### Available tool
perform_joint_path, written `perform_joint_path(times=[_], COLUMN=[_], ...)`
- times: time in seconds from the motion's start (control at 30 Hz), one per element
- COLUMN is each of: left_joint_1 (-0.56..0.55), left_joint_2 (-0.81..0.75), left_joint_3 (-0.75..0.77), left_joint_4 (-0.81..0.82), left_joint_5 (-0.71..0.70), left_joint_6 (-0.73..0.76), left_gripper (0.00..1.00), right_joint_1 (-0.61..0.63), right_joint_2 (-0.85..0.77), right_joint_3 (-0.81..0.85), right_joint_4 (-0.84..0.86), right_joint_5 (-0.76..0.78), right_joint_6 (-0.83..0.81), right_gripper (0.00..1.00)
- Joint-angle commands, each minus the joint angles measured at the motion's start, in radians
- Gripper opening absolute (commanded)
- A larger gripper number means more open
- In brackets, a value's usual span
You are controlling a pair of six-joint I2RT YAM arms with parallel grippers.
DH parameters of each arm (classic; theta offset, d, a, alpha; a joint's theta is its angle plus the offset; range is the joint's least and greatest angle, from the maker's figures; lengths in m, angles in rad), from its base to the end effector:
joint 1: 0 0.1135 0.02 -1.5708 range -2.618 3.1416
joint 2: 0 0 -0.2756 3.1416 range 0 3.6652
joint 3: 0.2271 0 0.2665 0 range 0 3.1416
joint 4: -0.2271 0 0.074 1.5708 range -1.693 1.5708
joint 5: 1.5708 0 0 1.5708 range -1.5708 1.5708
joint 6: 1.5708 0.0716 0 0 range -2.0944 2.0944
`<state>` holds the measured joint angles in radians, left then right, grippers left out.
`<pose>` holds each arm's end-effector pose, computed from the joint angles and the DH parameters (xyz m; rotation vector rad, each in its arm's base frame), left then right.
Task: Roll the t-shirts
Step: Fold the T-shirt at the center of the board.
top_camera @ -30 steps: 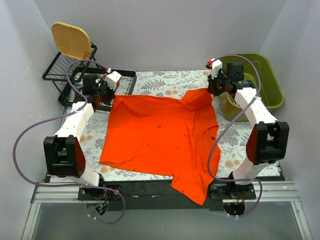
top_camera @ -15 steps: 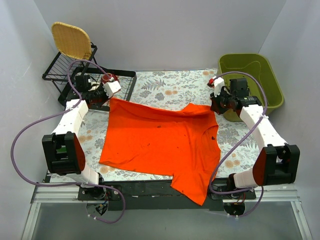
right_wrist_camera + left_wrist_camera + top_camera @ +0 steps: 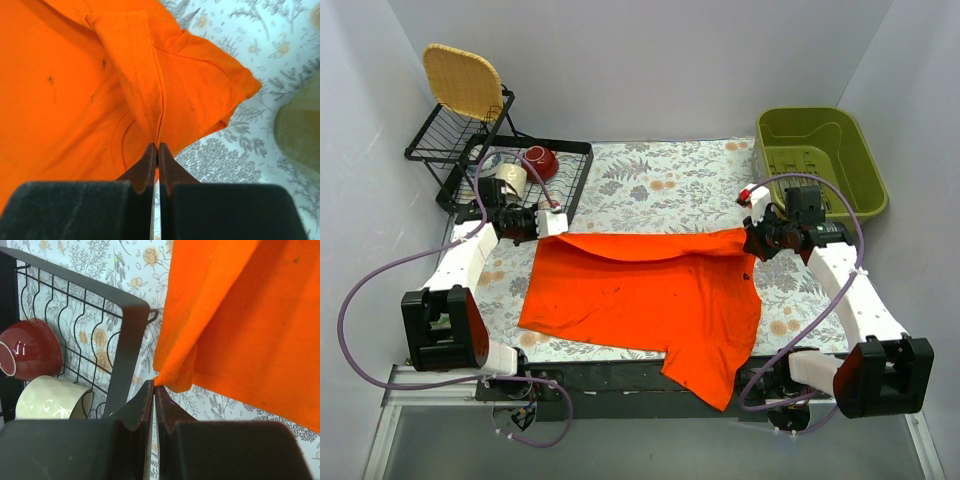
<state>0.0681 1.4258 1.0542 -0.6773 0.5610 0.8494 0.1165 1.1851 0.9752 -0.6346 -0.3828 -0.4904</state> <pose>0.3129 -0.0168 0.2311 1.0917 2.1628 -0.3383 0.2711 0.0586 0.2685 -0.8667 2.1892 0.2812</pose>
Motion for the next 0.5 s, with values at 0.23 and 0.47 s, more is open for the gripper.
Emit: perform_joint_path(times=[0.23, 0.47], left_joint_1=[0.001, -0.001], left_joint_2=[-0.156, -0.191], left_joint_3=[-0.184, -0.256], left_joint_4=[-0.064, -0.033], left_joint_5=[-0.073, -0.134], left_joint_6=[0.226, 0.284], left_gripper=[0.00, 0.00], right_joint_1=[0.018, 0.037], right_joint_2=[-0.177, -0.226], right_joint_3=[-0.159, -0.205], right_joint_4=[-0.140, -0.250], right_joint_5=[-0.083, -0.128], right_joint_6=[-0.250, -0.436], right_gripper=[0.01, 0.01])
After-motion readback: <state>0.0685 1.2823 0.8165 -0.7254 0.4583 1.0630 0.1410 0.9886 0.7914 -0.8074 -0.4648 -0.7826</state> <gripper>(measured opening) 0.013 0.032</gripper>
